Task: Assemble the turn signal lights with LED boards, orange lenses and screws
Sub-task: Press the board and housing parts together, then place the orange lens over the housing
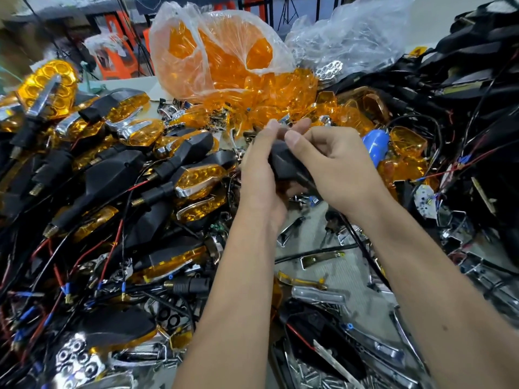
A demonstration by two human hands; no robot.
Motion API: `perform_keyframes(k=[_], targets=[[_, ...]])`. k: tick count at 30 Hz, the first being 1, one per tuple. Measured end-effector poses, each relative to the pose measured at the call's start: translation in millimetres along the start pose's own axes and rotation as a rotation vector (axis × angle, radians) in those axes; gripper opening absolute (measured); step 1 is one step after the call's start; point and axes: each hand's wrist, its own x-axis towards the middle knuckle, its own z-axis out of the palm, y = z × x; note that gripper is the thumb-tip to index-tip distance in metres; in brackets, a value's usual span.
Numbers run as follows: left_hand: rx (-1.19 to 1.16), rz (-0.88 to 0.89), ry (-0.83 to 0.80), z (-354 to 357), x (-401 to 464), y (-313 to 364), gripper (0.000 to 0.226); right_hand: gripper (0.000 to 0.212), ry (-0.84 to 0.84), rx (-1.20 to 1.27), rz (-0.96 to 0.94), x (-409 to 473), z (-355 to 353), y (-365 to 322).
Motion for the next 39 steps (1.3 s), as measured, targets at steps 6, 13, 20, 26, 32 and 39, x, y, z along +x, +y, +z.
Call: perform_keyframes(k=[6,13,20,26,32,39], targets=[[-0.355,-0.07,0.185,-14.1,9.5,7.2,0.02,0.035,-0.17,-0.516,-0.086,-6.0,-22.8,-19.7],[-0.196,0.018,0.179,-16.8,12.5,3.4,0.021,0.017,-0.671,-0.632,0.028,-36.4,-44.3,-44.1],[-0.161,0.076,0.172,-18.9,8.3,2.6,0.026,0.068,-0.872,-0.92,0.067,-82.7,-29.5,-39.8],[-0.232,0.116,0.03,-24.0,4.0,22.2,0.022,0.033,-0.827,-0.866,-0.057,-85.3,6.2,-5.5],[-0.519,0.163,-0.156,-23.8,4.2,43.6,0.009,0.027,-0.739,-0.768,-0.148,-57.8,-11.0,-35.1],[-0.424,0.139,0.07,-24.7,12.5,30.2,0.022,0.027,-0.444,-0.944,-0.263,-40.0,-2.4,-20.3]])
